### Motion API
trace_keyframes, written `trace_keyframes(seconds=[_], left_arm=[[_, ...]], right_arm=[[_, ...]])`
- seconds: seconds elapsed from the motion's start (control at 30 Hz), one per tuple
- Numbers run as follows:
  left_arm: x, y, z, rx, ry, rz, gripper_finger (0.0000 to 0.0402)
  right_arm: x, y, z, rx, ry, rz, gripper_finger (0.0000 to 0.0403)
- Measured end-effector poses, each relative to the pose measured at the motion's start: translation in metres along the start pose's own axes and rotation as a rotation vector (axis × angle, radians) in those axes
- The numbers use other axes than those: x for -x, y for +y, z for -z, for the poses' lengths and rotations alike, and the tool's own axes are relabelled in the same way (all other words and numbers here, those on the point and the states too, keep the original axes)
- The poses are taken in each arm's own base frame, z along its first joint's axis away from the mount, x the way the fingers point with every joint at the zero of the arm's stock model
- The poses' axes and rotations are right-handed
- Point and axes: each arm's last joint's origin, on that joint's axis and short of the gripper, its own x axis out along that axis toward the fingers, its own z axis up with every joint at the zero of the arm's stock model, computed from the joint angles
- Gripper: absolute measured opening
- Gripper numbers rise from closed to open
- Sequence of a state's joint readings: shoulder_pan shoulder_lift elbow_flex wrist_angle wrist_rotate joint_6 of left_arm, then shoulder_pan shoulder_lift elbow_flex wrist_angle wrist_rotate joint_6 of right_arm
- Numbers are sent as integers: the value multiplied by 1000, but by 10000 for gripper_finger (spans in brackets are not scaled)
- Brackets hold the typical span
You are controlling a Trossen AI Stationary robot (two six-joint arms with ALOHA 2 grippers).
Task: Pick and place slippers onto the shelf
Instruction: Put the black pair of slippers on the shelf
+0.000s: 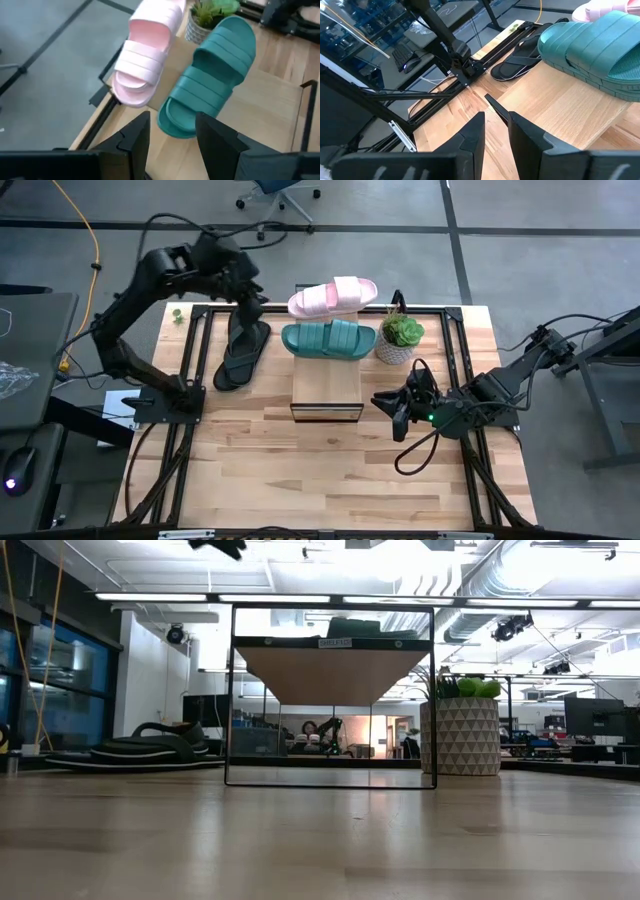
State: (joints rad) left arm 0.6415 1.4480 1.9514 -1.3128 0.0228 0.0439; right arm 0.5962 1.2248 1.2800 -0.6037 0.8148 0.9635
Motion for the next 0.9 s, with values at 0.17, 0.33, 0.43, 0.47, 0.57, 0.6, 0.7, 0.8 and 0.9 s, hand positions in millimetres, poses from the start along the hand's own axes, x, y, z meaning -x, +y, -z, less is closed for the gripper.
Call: trace_keyframes(seconds=[0.17, 0.33, 0.43, 0.47, 0.57, 0.6, 0.7, 0.8, 0.9], left_arm=[[30, -7, 13, 29, -33, -41, 144], [63, -17, 30, 60, -84, -117, 144], [74, -25, 40, 79, -92, -150, 144], [76, -27, 43, 86, -92, -151, 144], [77, -35, 53, 109, -83, -139, 144], [76, -38, 58, 119, -78, -140, 144], [68, -48, 71, 143, -62, -152, 144], [57, -60, 84, 175, -68, -159, 144], [44, -69, 99, 224, -89, -149, 144]], right_arm=[[0, 0, 0, 3, 2, -2, 73], [0, 0, 0, 5, 7, -5, 73], [0, 0, 0, 20, 12, -9, 73], [0, 0, 0, 22, 13, -9, 73], [0, 0, 1, 22, 15, -11, 73], [0, 0, 0, 22, 15, -11, 73], [0, 1, 1, 26, 22, -16, 73], [0, 1, 1, 26, 30, -22, 73], [0, 1, 1, 26, 34, -25, 73]])
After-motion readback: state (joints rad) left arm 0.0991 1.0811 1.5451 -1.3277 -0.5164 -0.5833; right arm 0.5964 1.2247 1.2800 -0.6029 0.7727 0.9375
